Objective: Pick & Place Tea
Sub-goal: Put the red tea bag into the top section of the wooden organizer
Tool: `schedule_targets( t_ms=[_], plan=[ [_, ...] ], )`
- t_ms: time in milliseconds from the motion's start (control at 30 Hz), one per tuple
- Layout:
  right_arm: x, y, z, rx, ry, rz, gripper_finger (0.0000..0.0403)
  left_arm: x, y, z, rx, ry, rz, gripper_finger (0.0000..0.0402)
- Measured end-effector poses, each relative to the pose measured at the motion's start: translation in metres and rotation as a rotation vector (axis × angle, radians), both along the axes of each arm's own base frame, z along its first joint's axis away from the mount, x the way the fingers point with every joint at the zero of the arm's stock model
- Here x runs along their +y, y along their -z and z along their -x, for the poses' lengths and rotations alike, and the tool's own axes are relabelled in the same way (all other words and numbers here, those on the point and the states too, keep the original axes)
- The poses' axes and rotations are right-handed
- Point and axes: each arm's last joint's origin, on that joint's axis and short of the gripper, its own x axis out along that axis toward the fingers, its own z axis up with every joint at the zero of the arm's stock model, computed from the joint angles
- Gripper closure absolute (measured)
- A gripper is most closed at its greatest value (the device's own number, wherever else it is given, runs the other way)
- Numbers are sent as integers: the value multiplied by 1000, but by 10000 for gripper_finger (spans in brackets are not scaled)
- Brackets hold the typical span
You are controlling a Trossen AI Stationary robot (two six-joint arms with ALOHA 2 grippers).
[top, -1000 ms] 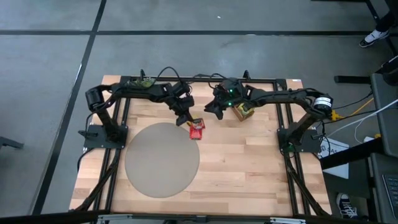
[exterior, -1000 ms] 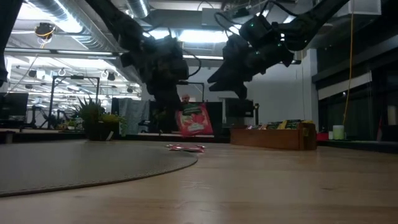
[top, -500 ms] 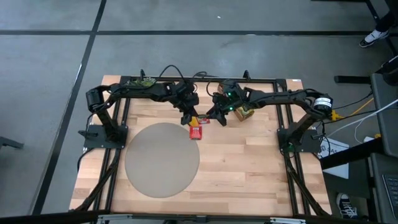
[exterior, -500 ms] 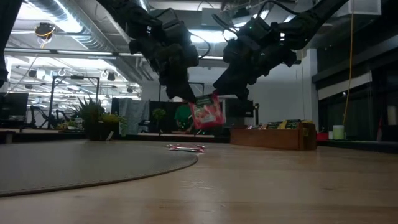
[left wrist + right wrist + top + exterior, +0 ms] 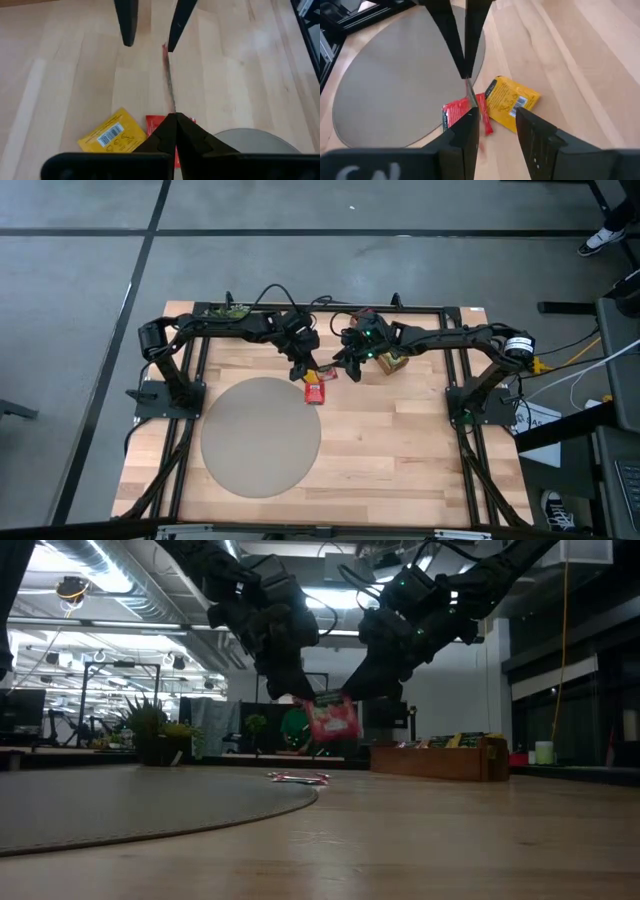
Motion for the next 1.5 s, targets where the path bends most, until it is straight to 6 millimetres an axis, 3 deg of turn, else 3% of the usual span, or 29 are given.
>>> schedule_targets(
  t_ms=[267,700,1033,1233,1500],
  plan=[
    [1,0,0,-11,-43,-4,282,0,0,0,2,-3,-2,399],
    [1,-2,-1,-33,-42,-23,395,1,-1,-1,-15,-11,-4,399],
    [3,3,3,44,4,-150,399,8,-1,2,2,-82,28,380],
    [4,7,23,99,78,-228,401,23,0,9,25,-159,62,333],
    [-13,-10,70,-77,527,-182,401,35,0,17,33,-206,98,296]
  ],
)
